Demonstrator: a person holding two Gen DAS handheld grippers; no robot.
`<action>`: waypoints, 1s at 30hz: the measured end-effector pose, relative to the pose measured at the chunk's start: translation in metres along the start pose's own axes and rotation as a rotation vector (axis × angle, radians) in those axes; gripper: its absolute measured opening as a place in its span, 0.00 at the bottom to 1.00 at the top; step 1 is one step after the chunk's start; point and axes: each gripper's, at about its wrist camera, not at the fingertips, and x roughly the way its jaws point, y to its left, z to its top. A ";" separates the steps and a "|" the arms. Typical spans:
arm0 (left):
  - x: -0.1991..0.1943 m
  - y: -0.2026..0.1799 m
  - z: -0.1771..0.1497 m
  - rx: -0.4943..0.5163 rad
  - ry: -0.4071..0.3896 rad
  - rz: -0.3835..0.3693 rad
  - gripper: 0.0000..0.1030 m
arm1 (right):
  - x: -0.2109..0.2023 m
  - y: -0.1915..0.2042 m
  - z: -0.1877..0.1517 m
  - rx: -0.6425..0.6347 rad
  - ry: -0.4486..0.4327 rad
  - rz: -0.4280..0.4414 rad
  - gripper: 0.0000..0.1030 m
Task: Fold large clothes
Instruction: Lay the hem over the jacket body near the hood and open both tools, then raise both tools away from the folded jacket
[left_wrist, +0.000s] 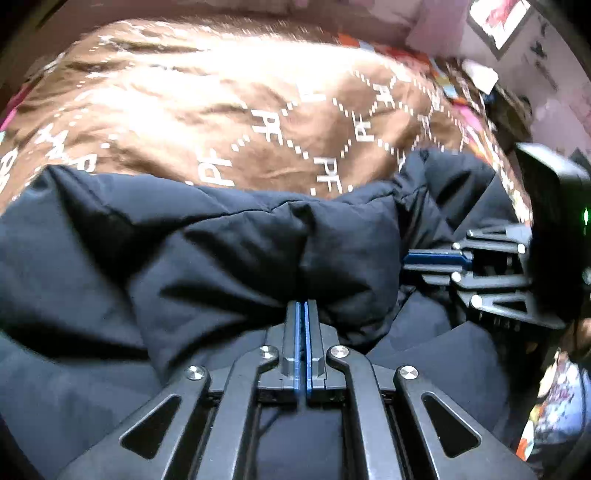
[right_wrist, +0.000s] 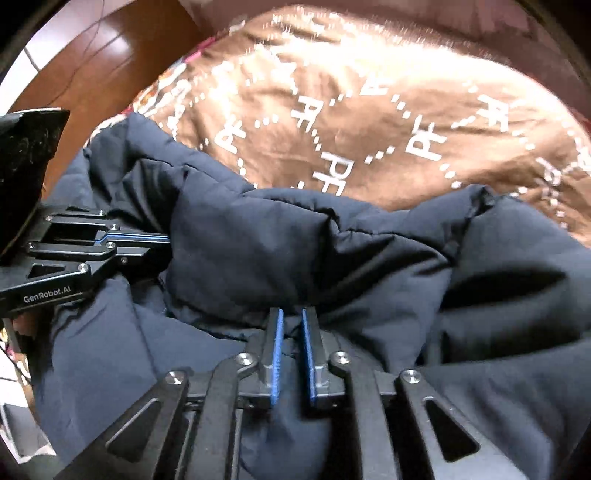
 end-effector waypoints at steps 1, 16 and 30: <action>-0.004 -0.001 -0.003 -0.016 -0.021 0.011 0.02 | -0.007 0.000 -0.002 0.007 -0.028 -0.014 0.22; -0.051 -0.028 -0.024 -0.126 -0.248 0.162 0.55 | -0.078 0.012 -0.025 0.088 -0.328 -0.162 0.69; -0.094 -0.040 -0.068 -0.194 -0.393 0.223 0.90 | -0.124 0.032 -0.073 0.150 -0.492 -0.204 1.00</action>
